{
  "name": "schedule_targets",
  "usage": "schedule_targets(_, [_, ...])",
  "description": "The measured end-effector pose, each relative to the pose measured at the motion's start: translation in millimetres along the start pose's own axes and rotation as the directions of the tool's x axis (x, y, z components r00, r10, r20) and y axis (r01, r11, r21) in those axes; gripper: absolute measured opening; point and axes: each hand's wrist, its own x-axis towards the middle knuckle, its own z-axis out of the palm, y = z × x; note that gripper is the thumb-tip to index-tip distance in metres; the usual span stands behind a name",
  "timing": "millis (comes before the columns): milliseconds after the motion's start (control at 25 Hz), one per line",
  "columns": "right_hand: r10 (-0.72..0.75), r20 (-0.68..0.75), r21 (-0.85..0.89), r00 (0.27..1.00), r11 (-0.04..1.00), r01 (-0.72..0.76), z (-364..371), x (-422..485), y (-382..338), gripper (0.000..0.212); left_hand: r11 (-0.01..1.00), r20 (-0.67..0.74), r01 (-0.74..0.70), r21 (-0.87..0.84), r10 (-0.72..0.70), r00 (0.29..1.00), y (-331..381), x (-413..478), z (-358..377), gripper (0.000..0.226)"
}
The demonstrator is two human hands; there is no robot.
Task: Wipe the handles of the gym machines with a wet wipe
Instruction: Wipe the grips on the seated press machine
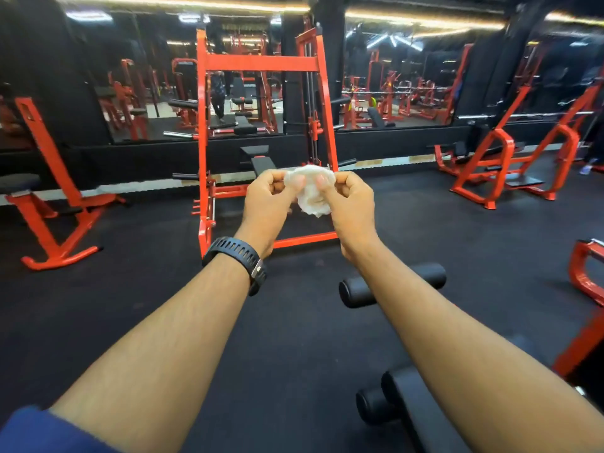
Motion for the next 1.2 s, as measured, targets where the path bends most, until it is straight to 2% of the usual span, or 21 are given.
schedule_targets(200, [0.010,-0.096,-0.021,0.995,1.000,-0.012,4,111,74,0.016,0.999,0.095,-0.027,0.030,0.024,0.995,-60,127,49,0.008])
schedule_targets(360, [0.019,-0.183,-0.033,0.983,0.999,-0.025,15,204,131,0.025,0.996,0.155,-0.066,-0.064,0.075,0.985,-109,237,84,0.007])
schedule_targets(640, [0.021,-0.383,0.022,0.923,1.000,-0.014,42,388,202,0.016,0.989,0.385,-0.101,-0.106,0.134,0.913,-173,460,147,0.005])
schedule_targets(840, [-0.064,-0.469,-0.070,0.881,0.997,0.035,30,489,261,0.014,0.974,0.481,-0.044,-0.222,0.149,0.864,-208,561,212,0.007])
schedule_targets(1000, [-0.107,-0.538,-0.150,0.836,0.988,0.030,9,574,318,0.029,0.963,0.502,-0.054,-0.263,0.184,0.845,-251,650,275,0.008])
schedule_targets(1080, [-0.099,-0.538,-0.166,0.837,0.986,0.010,-7,619,342,0.038,0.959,0.500,-0.046,-0.281,0.187,0.845,-270,687,311,0.008])
schedule_targets(1200, [-0.102,-0.574,-0.163,0.813,0.987,0.009,-40,687,370,0.039,0.945,0.568,-0.025,-0.325,0.217,0.794,-287,743,376,0.010])
